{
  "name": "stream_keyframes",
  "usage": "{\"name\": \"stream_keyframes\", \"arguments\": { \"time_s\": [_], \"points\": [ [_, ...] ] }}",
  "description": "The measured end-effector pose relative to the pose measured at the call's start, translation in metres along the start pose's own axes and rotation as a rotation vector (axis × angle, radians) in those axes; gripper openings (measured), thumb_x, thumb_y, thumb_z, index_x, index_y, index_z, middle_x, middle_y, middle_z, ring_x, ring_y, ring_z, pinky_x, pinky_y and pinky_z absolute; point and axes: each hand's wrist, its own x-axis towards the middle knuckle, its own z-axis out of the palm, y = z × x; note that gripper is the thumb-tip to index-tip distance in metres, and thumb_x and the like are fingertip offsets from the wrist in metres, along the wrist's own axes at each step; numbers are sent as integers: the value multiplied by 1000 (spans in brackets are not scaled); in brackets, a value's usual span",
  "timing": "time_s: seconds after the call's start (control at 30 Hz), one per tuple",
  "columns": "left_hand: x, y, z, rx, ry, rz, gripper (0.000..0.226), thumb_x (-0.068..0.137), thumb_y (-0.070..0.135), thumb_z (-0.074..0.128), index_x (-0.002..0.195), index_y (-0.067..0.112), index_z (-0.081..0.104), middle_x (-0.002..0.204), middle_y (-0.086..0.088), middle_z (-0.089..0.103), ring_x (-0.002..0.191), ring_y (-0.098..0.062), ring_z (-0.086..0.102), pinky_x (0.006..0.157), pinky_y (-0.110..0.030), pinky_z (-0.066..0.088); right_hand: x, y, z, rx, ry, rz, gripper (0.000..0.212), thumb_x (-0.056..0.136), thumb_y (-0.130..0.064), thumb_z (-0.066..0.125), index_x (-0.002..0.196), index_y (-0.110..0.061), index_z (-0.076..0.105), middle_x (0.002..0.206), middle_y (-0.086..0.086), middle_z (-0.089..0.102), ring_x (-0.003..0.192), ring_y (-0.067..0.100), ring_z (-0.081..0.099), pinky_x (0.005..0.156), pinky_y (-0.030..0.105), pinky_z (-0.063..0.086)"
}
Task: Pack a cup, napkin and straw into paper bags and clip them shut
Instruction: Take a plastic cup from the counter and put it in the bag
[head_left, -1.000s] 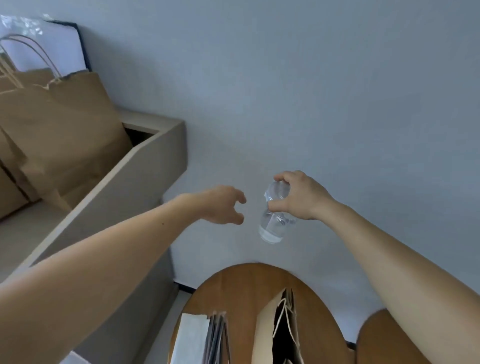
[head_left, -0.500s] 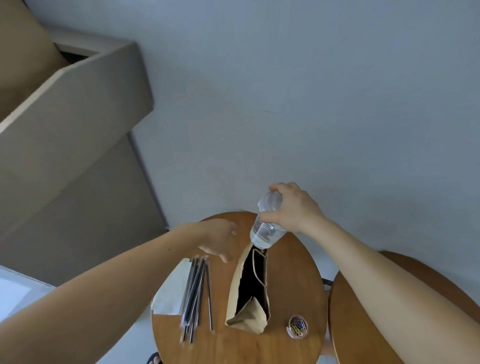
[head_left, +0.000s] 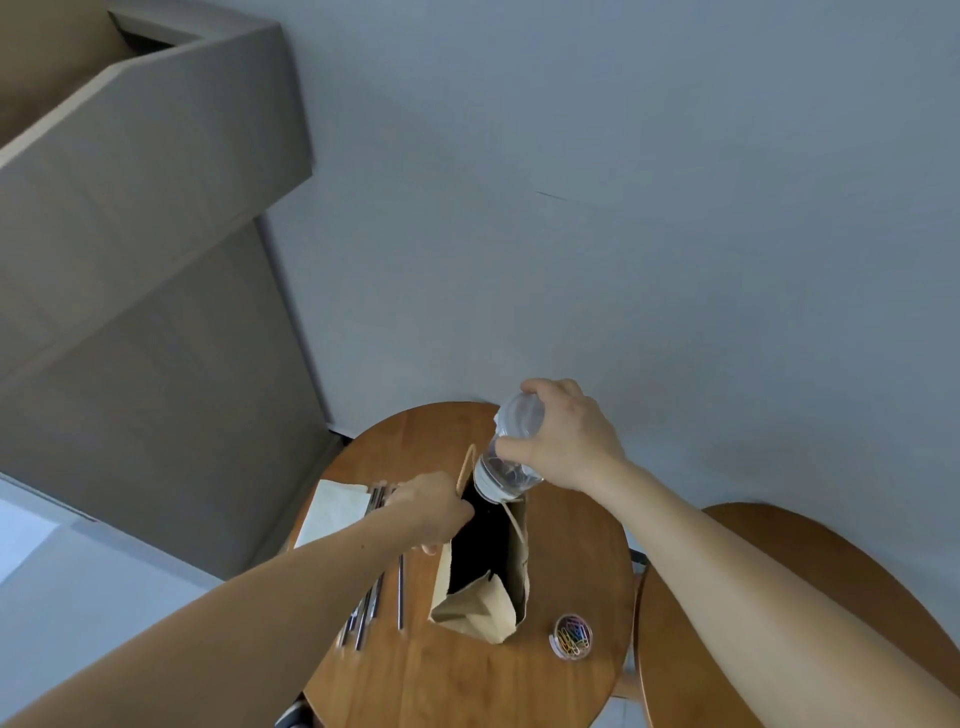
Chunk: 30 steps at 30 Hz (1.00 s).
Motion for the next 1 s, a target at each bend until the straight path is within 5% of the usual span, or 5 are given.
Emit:
{"name": "stream_keyframes", "arguments": {
  "time_s": [0.23, 0.4, 0.57, 0.77, 1.0],
  "points": [
    [0, -2, -4, -104, 41, -67, 33, 98, 28, 47, 79, 11, 67, 51, 1, 68, 50, -11, 69, 47, -18, 51, -15, 10, -8, -319, -214, -309, 88, 63, -59, 68, 141, -34, 37, 138, -9, 38, 123, 20, 38, 97, 41, 44],
    [-2, -2, -5, -166, 53, -82, 24, 99, 27, 53, 83, 11, 63, 65, -5, 72, 50, -12, 70, 46, -18, 52, -16, 16, 26, -509, -389, -429, 87, 66, -61, 67, 141, -32, 34, 139, -4, 36, 120, 23, 38, 94, 39, 44],
    [-6, -6, -6, -168, 16, -51, 24, 100, 23, 49, 88, 8, 64, 69, -7, 73, 55, -12, 72, 61, -24, 61, -3, 18, 81, -534, -477, -256, 90, 69, -57, 69, 142, -23, 31, 141, 7, 37, 123, 34, 41, 87, 41, 49],
    [-7, -17, -6, -227, 10, -37, 22, 99, 21, 49, 95, 7, 66, 75, -7, 74, 63, -14, 74, 70, -29, 62, 7, 35, 156, -514, -530, -24, 86, 79, -33, 75, 145, -20, 22, 148, 12, 22, 131, 38, 31, 101, 49, 46],
    [-5, -35, 0, -222, 16, -43, 21, 97, 26, 49, 95, 12, 64, 78, -6, 73, 65, -16, 74, 67, -28, 62, 14, 59, 206, -503, -573, 19, 88, 82, -43, 68, 149, -19, 16, 148, 13, 23, 131, 40, 34, 107, 48, 39]
  ]
}}
